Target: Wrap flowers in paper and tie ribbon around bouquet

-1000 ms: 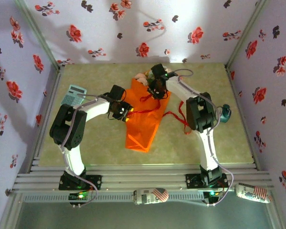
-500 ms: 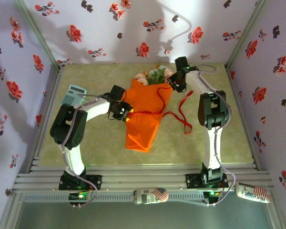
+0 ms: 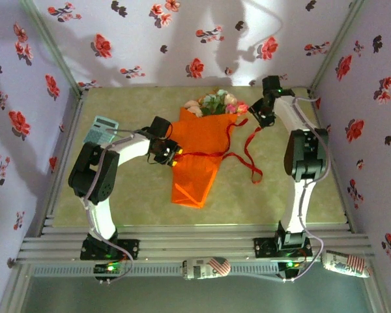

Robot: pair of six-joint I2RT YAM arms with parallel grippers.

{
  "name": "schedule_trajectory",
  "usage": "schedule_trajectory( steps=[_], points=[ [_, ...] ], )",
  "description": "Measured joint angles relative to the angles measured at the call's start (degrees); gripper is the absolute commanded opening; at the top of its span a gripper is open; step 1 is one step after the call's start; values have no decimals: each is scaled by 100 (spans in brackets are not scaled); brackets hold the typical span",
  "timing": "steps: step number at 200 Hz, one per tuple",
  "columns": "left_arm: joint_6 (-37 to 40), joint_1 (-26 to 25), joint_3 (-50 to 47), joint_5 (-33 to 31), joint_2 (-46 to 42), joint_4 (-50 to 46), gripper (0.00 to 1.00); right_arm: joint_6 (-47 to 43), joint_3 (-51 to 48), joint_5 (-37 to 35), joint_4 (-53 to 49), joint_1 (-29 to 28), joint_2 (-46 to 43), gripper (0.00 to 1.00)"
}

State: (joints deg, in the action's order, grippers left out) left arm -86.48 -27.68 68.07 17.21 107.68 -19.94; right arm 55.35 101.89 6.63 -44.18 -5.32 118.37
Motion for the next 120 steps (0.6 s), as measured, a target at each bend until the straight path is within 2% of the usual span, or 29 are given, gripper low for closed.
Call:
schedule_trajectory(
  steps=[33,61,82,120],
  points=[
    [0,0,0,39,0,0,41,-245,-1707,-133,13,-79,-1360,54],
    [0,0,0,74,0,2,41,-658,-2433,-190,20,-352,-1537,53],
    [0,0,0,90,0,2,41,-1047,-2275,-249,-22,-507,-1202,53],
    [2,0,0,105,0,2,41,-1473,-1032,-396,-140,-579,70,48]
  ],
)
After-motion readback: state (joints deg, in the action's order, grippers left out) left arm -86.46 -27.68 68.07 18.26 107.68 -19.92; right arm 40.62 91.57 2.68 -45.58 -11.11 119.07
